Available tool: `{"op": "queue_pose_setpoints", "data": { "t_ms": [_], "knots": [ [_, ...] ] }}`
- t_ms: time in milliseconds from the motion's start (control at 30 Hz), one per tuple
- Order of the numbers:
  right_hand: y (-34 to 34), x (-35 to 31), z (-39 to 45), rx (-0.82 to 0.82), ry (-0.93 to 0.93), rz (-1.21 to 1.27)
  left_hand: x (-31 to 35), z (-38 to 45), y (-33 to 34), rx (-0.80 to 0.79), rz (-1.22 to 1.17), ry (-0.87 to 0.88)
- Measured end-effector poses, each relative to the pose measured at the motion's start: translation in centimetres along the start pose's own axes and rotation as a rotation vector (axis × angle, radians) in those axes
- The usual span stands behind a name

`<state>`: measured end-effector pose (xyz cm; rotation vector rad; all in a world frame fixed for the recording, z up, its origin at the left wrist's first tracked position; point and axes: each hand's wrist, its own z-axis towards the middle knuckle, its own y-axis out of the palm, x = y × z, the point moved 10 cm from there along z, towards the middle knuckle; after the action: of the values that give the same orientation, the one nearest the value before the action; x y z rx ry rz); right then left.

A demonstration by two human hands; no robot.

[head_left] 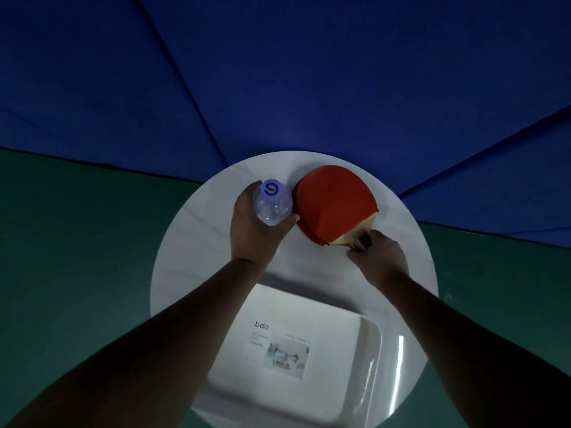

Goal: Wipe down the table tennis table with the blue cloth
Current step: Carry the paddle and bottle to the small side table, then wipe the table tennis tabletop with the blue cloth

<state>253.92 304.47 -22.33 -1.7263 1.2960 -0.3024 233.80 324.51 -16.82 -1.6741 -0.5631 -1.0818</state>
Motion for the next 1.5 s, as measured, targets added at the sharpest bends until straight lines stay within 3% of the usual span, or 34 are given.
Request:
{"op": "queue_pose_setpoints", "data": {
  "t_ms": [267, 433, 667, 800, 1133, 1300, 1500],
  "knots": [
    [0.6, -0.8, 1.9, 0.035, -0.021, -0.024, -1.2, -0.1, 0.1, 0.040, -0.037, -0.072],
    [0.5, -1.2, 2.1, 0.042, -0.040, -0.164, -1.4, -0.6, 0.4, 0.020, -0.097, -0.114],
    [-0.7, -0.6, 0.6, -0.011, -0.078, -0.066, -0.7, -2.4, -0.3, 0.034, -0.081, -0.147],
    [-2.2, -0.6, -1.5, -0.022, -0.159, -0.021, -0.9, -5.7, -1.7, 0.089, 0.016, -0.275],
    [-5.2, -2.2, -11.9, -0.115, -0.426, -0.013, 2.2, -21.0, -6.3, 0.294, -0.051, -0.399],
    [-4.3, -4.0, -20.0, -0.252, -0.600, -0.066, 2.2, -31.6, -9.5, 0.334, -0.101, -0.503],
    [-0.1, -6.1, -32.5, -0.444, -0.871, -0.170, 2.7, -46.7, -14.8, 0.545, -0.120, -0.599]
  ]
}}
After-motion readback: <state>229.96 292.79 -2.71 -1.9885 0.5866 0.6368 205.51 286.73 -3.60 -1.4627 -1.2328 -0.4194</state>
